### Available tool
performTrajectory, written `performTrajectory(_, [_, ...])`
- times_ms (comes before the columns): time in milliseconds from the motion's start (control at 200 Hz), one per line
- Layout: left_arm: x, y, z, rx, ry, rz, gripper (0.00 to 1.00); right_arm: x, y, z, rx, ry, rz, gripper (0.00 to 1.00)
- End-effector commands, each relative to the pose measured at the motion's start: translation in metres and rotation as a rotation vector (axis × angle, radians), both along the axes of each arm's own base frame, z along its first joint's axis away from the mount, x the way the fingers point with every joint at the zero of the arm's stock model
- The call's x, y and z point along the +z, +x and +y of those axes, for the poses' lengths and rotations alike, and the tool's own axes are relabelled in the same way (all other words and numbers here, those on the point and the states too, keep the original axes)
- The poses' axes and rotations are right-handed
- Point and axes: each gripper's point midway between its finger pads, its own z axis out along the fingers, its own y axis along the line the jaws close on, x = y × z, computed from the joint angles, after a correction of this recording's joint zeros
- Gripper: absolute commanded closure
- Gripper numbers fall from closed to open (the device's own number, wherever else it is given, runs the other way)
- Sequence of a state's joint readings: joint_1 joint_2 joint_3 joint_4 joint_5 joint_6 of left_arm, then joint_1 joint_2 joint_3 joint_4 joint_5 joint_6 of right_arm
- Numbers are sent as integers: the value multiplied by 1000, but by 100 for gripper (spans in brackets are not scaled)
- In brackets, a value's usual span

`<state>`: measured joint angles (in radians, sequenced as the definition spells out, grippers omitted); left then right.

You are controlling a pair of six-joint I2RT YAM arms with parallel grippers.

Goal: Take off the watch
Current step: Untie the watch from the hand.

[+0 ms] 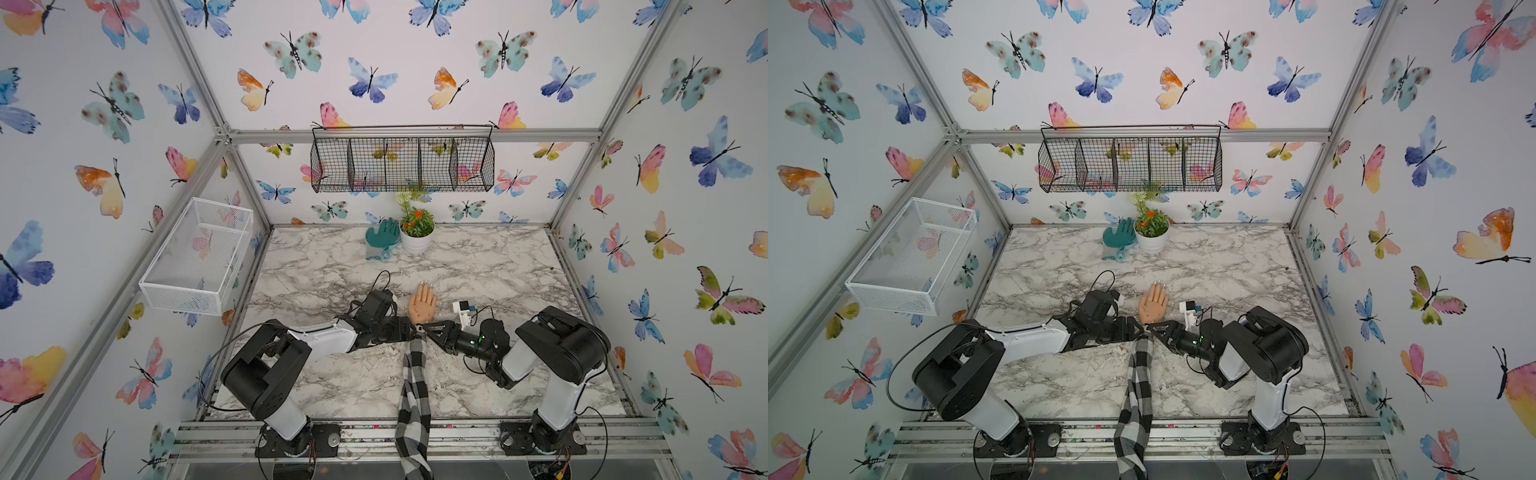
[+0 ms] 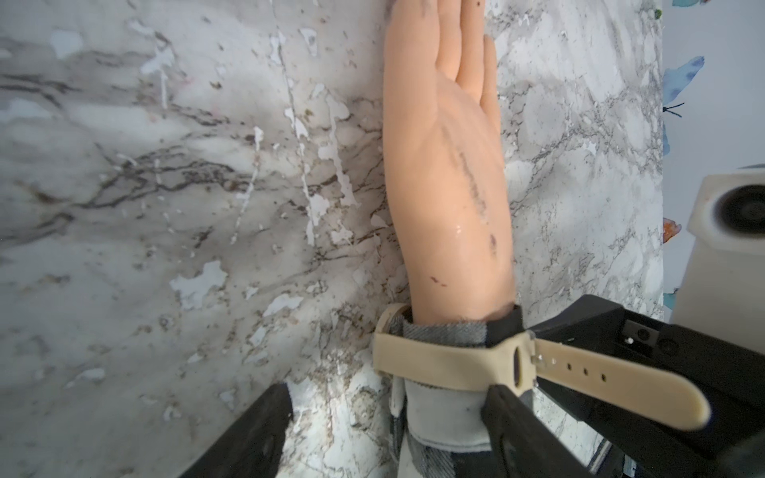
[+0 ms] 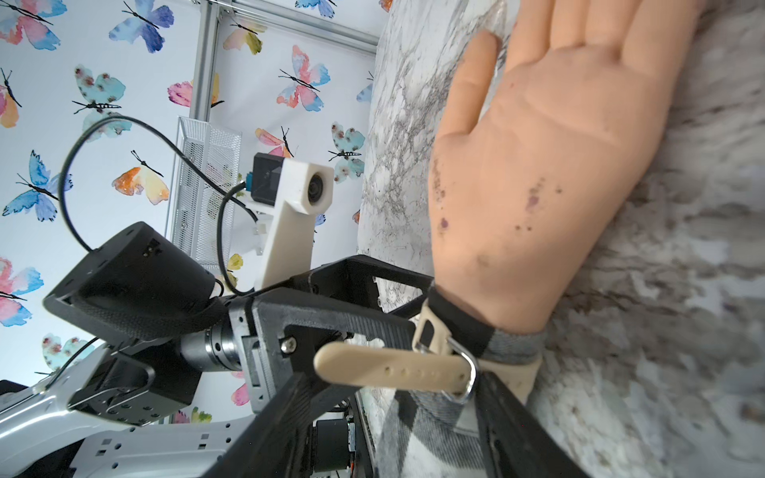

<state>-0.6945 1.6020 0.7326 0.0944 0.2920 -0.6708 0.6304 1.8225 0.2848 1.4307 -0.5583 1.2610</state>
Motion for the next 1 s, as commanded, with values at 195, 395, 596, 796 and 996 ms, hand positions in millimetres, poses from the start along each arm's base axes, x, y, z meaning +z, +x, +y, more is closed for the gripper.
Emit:
performTrajectory(195, [-19,-12,6,-15,32,32,23,38,12,21,72,44,-97,35])
performTrajectory(395, [-21,-12,7,-8,30,30,23,47,21,34,107,61,-113,38])
performTrajectory(596, [-24,-11,5,-13,32,37,23,49,17,19,70,-73,-146,38])
performTrajectory(796, [-26,-12,4,-20,28,43,24,3,9,-28,31,-527,-179,38])
performTrajectory(996, [-31,-12,5,-18,36,52,24,-36,-3,-58,78,-743,-225,43])
